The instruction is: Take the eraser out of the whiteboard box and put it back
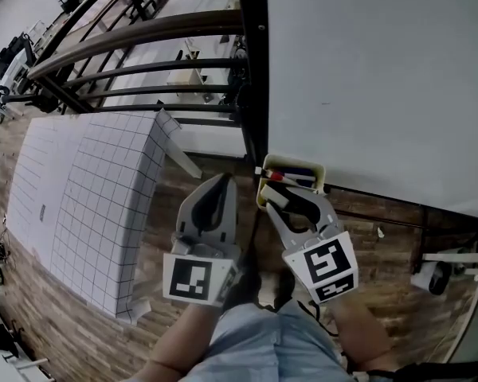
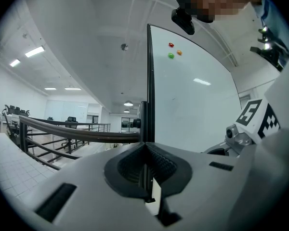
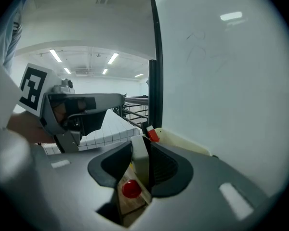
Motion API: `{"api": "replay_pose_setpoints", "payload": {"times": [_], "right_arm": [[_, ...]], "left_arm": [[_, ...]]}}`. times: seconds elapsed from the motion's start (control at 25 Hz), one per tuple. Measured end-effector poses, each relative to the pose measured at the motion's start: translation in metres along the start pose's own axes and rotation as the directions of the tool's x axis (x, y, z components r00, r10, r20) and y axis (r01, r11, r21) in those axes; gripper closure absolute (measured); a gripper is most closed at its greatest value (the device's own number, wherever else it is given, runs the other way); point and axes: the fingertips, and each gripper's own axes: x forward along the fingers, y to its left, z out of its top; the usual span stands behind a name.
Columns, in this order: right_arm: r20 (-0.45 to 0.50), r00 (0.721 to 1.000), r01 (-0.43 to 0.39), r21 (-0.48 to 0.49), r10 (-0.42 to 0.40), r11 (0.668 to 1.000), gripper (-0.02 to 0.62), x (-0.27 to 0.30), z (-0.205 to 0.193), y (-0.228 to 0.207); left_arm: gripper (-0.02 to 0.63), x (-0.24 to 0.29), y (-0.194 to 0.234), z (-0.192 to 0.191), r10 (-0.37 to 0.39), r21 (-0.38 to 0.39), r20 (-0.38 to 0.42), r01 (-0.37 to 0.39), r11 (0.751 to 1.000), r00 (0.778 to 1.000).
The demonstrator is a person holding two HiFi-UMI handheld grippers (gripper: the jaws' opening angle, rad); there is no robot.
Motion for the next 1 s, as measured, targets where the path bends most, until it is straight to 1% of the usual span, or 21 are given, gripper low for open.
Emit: {"api": "replay_pose_setpoints", "payload": {"times": [0.16,0.28,0.44,0.6,0.68,0.72,0.76,0.8,0.92,1.0], "right_arm": [[-0.006,1.0,0.0,0.004,0.0,1.0,0.466,0.001,0.0,-0.001],[-0.008,1.0,0.001,0.013,-0.001,1.0,0.451,-0.004,0.001,-0.002],[0.024,1.0,-0.004,0.011,0.004,1.0,0.451,-0.016,0.007,-0.001],[0.075,0.997,0.022,0.004,-0.022,1.0,0.455,-0.036,0.016,-0.005],[0.118,0.992,0.037,-0.005,-0.036,0.999,0.49,-0.049,0.023,-0.009],[0.142,0.989,0.039,-0.011,-0.037,0.999,0.52,-0.056,0.028,-0.01],[0.165,0.986,0.04,-0.014,-0.037,0.999,0.564,-0.062,0.032,-0.011],[0.182,0.982,0.043,-0.014,-0.04,0.999,0.591,-0.068,0.036,-0.011],[0.215,0.974,0.073,-0.01,-0.069,0.997,0.594,-0.085,0.044,-0.015],[0.242,0.967,0.084,-0.017,-0.078,0.996,0.594,-0.095,0.049,-0.017]], "left_arm": [[0.607,0.0,-0.001,-0.001,-0.002,-0.001,-0.005,0.002,1.0,1.0],[0.607,-0.001,-0.002,0.003,-0.001,0.007,0.006,0.001,1.0,1.0],[0.607,-0.004,-0.005,0.012,0.01,0.014,0.04,-0.01,1.0,0.999],[0.607,-0.012,-0.015,0.02,0.011,0.021,0.051,-0.012,1.0,0.999],[0.607,-0.016,-0.02,0.024,0.017,0.022,0.062,-0.019,1.0,0.998],[0.607,-0.019,-0.023,0.026,0.021,0.02,0.065,-0.022,1.0,0.998],[0.607,-0.021,-0.026,0.028,0.025,0.02,0.071,-0.027,0.999,0.997],[0.607,-0.023,-0.029,0.032,0.03,0.022,0.08,-0.031,0.999,0.996],[0.607,-0.03,-0.039,0.042,0.042,0.034,0.11,-0.046,0.998,0.993],[0.607,-0.034,-0.046,0.047,0.041,0.044,0.113,-0.046,0.998,0.993]]}}
